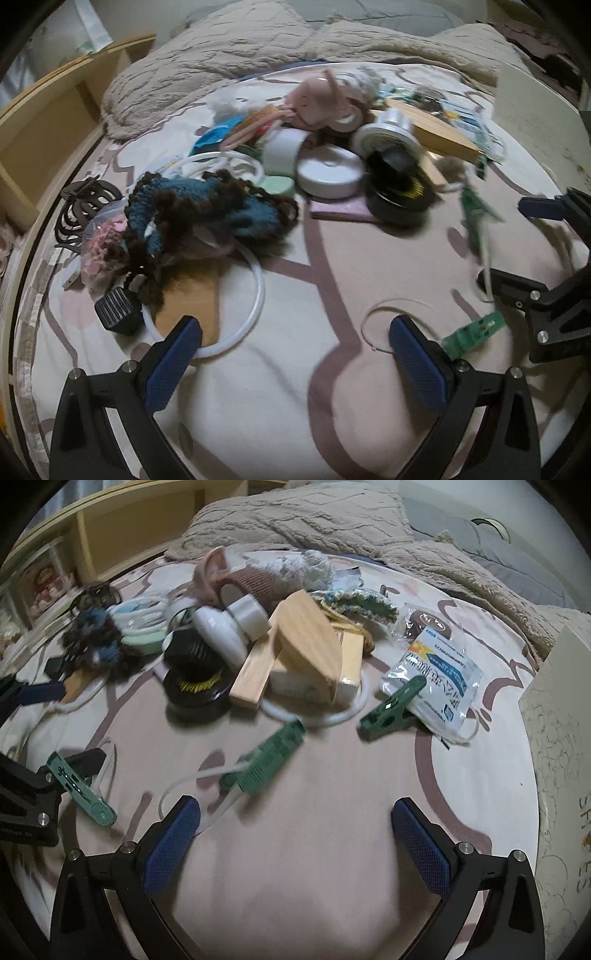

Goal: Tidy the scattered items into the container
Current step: 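Lower both tools toward the green clothes-pegs lying on the bed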

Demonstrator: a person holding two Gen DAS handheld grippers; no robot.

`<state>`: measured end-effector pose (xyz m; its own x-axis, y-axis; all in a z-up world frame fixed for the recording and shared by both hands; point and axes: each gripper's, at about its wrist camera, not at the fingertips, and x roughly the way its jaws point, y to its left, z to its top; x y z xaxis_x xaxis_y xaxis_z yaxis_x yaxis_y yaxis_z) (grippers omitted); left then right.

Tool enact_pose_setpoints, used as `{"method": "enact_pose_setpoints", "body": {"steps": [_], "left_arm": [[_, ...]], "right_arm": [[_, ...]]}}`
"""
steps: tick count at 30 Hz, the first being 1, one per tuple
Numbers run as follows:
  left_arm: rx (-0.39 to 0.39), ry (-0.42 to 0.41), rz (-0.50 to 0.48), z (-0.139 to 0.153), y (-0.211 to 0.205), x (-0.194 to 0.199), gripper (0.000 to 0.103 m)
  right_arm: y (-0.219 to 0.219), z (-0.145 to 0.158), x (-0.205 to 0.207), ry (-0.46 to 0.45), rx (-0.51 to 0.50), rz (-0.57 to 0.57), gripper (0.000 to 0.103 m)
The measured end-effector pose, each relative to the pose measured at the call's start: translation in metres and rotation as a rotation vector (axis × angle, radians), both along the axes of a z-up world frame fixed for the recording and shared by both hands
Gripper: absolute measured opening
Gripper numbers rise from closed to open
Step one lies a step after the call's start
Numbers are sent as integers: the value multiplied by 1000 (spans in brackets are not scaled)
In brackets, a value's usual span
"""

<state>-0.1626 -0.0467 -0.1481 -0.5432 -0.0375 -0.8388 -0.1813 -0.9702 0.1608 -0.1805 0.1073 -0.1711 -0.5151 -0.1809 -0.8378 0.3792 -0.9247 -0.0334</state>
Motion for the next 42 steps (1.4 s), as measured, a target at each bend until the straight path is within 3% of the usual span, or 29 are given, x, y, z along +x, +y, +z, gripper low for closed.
{"method": "enact_pose_setpoints", "body": {"steps": [6,14,16,22,28,36,42], "left_arm": [[46,0,-22,4,0,5,103],[264,62,-53,32,-13,11,103],[280,66,-84,36,-7,13,103],[156,25,-187,28,21,22,103],[111,0,-270,21,36,30,103],[97,-37,-201,16,17,21,103],[88,-43,-121,15,0,13,103]], "right_arm": [[10,0,24,1,-11,61,103],[29,7,41,-50,-48,74,103],[35,9,45,-54,-58,65,103],[60,30,39,-5,-169,-28,103],[54,36,34,29,-247,-51,103],[14,32,46,20,-230,61,103],[9,25,45,14,-213,47,103]]}}
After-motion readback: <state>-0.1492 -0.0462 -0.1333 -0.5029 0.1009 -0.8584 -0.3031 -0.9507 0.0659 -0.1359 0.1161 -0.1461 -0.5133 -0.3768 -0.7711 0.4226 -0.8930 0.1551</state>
